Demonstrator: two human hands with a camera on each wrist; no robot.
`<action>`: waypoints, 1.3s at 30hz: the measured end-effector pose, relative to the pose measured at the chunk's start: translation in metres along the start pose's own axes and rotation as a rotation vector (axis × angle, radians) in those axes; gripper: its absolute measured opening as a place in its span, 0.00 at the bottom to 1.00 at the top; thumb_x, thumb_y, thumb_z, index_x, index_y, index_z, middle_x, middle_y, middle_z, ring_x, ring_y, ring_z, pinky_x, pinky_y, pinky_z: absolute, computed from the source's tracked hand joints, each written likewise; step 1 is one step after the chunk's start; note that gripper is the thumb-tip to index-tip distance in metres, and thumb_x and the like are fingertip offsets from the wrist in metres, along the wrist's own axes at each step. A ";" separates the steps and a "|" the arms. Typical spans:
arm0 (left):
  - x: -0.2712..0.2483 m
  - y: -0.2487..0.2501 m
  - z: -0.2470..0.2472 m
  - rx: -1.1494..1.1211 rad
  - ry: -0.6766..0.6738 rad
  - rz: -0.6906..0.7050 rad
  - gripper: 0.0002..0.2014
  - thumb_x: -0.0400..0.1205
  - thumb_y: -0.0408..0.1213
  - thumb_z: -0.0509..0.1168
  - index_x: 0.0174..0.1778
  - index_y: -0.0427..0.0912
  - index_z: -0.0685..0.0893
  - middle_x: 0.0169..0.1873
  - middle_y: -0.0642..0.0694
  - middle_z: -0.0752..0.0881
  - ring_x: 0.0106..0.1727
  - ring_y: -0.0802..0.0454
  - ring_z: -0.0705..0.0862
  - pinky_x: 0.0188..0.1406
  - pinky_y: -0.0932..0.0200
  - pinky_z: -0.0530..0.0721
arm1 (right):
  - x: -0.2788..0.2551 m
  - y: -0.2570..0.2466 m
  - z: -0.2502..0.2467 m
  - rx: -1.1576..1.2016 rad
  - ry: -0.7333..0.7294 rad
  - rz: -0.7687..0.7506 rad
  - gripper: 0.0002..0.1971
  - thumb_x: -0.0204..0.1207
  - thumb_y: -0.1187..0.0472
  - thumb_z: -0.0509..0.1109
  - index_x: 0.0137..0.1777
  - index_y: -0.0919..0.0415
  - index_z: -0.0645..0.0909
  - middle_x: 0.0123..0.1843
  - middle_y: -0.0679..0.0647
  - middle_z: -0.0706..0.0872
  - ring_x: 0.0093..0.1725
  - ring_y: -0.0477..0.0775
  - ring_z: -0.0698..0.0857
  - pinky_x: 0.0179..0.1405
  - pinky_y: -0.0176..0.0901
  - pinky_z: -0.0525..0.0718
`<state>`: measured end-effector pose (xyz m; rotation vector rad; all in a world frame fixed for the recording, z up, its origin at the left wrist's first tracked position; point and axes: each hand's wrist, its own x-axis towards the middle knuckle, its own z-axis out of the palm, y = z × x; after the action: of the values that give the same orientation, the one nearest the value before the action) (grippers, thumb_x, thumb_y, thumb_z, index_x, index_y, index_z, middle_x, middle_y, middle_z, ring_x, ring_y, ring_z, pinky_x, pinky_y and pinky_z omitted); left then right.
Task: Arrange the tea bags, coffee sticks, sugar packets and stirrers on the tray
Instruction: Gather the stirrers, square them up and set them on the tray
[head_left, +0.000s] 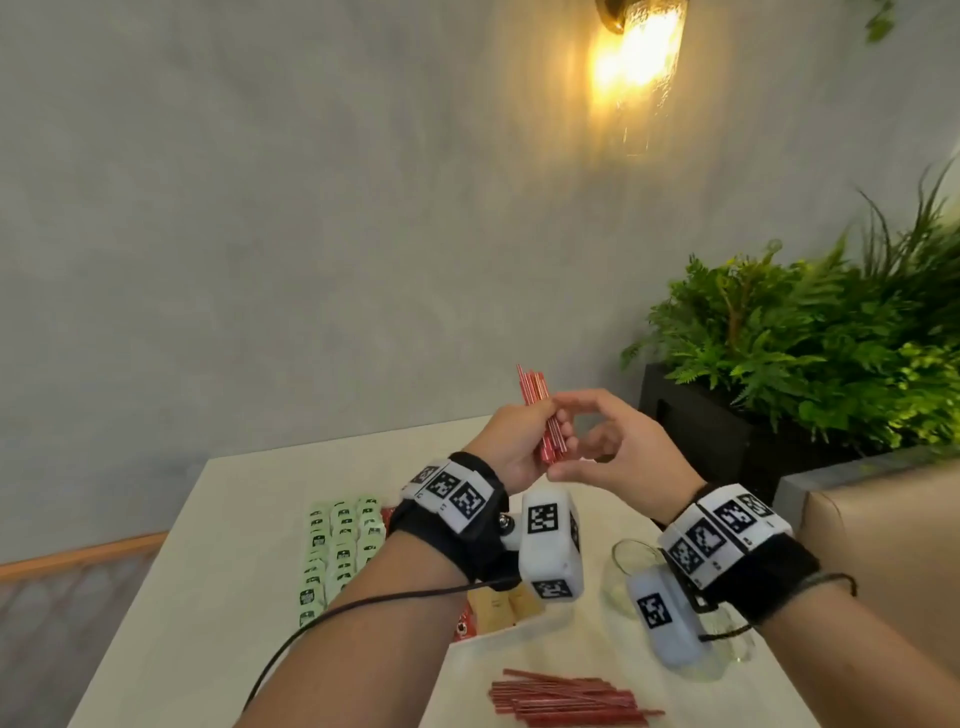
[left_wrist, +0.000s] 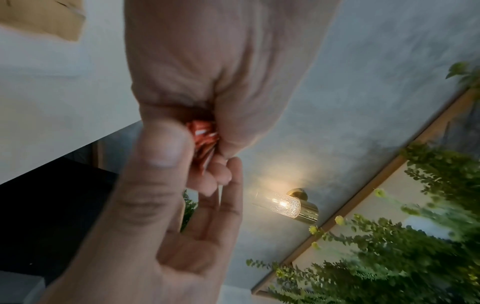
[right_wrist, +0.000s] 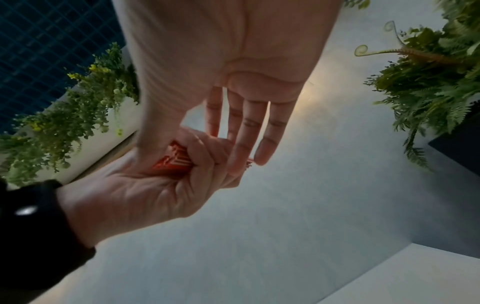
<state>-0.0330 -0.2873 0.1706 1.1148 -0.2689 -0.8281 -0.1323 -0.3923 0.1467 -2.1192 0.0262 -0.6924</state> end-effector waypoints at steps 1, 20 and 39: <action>0.000 0.000 0.001 -0.004 -0.008 -0.003 0.13 0.88 0.32 0.60 0.36 0.34 0.78 0.21 0.45 0.76 0.18 0.53 0.76 0.17 0.63 0.78 | 0.001 0.000 0.001 -0.009 0.004 0.001 0.38 0.54 0.51 0.88 0.66 0.39 0.77 0.52 0.42 0.87 0.37 0.42 0.85 0.48 0.42 0.85; -0.009 -0.003 -0.012 0.912 -0.296 0.094 0.08 0.87 0.43 0.64 0.53 0.43 0.75 0.28 0.53 0.72 0.23 0.59 0.67 0.20 0.66 0.67 | 0.034 0.006 -0.023 0.323 0.017 0.279 0.16 0.85 0.46 0.57 0.60 0.52 0.81 0.65 0.59 0.85 0.63 0.53 0.85 0.69 0.48 0.79; -0.006 -0.001 -0.011 1.826 -0.033 0.715 0.22 0.80 0.57 0.69 0.59 0.45 0.77 0.52 0.45 0.88 0.53 0.43 0.86 0.41 0.53 0.78 | 0.032 -0.006 0.005 -0.411 0.138 0.343 0.23 0.80 0.52 0.59 0.31 0.64 0.85 0.27 0.59 0.86 0.36 0.61 0.85 0.40 0.49 0.81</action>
<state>-0.0312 -0.2753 0.1662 2.3982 -1.5269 0.3097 -0.1038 -0.3936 0.1637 -2.3649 0.6415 -0.6638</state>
